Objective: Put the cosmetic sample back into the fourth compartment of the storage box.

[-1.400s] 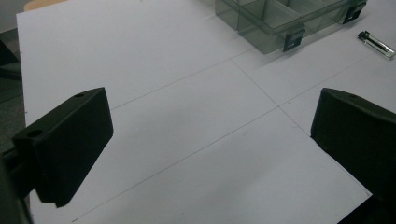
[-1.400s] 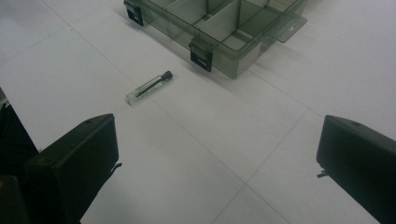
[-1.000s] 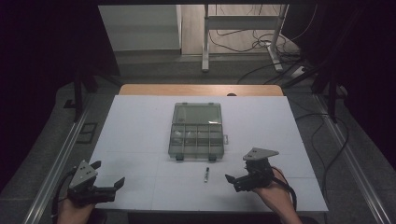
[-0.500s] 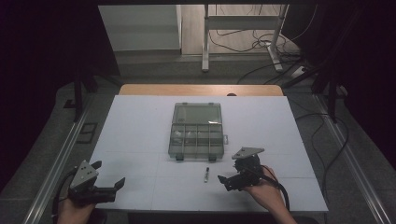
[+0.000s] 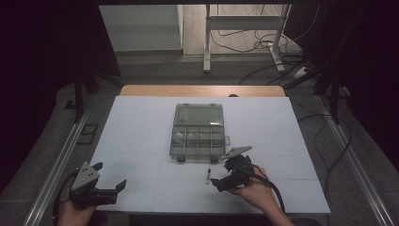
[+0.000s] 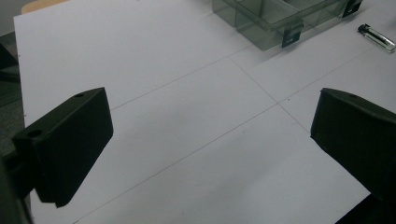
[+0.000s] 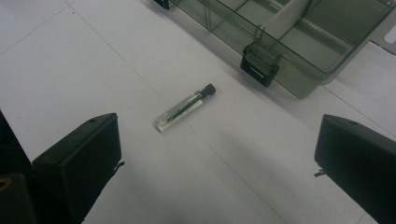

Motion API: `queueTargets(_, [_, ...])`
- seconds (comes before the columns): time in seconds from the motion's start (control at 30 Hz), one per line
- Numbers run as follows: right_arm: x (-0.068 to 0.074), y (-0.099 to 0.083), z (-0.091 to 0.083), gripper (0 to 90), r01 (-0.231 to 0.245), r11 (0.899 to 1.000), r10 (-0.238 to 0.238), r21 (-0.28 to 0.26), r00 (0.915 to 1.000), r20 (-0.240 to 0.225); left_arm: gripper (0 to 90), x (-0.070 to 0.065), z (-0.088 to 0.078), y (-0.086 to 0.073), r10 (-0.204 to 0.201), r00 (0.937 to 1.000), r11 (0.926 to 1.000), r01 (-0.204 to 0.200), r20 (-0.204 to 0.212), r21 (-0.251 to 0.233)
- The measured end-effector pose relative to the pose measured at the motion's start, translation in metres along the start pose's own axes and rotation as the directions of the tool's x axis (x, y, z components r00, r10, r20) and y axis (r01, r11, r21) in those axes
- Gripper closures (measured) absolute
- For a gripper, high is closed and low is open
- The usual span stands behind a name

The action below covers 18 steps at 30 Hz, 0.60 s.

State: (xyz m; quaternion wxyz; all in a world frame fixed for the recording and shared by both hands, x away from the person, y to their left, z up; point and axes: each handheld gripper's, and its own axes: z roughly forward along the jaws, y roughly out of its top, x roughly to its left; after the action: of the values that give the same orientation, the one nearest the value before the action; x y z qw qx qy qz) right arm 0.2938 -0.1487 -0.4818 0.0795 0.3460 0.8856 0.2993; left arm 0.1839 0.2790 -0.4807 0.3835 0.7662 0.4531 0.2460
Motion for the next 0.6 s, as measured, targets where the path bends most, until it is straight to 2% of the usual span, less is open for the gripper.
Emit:
queueTargets(0.17, [0.003, 0.005, 0.006, 7.9, 0.003, 1.0, -0.003, 0.002, 1.0, -0.008, 0.0, 0.0, 0.0, 0.0, 0.0, 1.0, 1.0, 0.0, 0.001, 0.0])
queueTargets(0.5, [0.007, 0.013, 0.024, 23.5, 0.044, 0.998, -0.044, 0.039, 0.9989, -0.013, 0.0, 0.0, 0.0, 0.0, 0.001, 1.0, 1.0, -0.001, 0.001, -0.001])
queueTargets(0.6, [0.009, 0.014, 0.027, 25.5, 0.049, 0.998, -0.048, 0.05, 0.9987, -0.017, 0.0, 0.0, 0.0, 0.0, 0.002, 1.0, 1.0, -0.002, 0.001, -0.001])
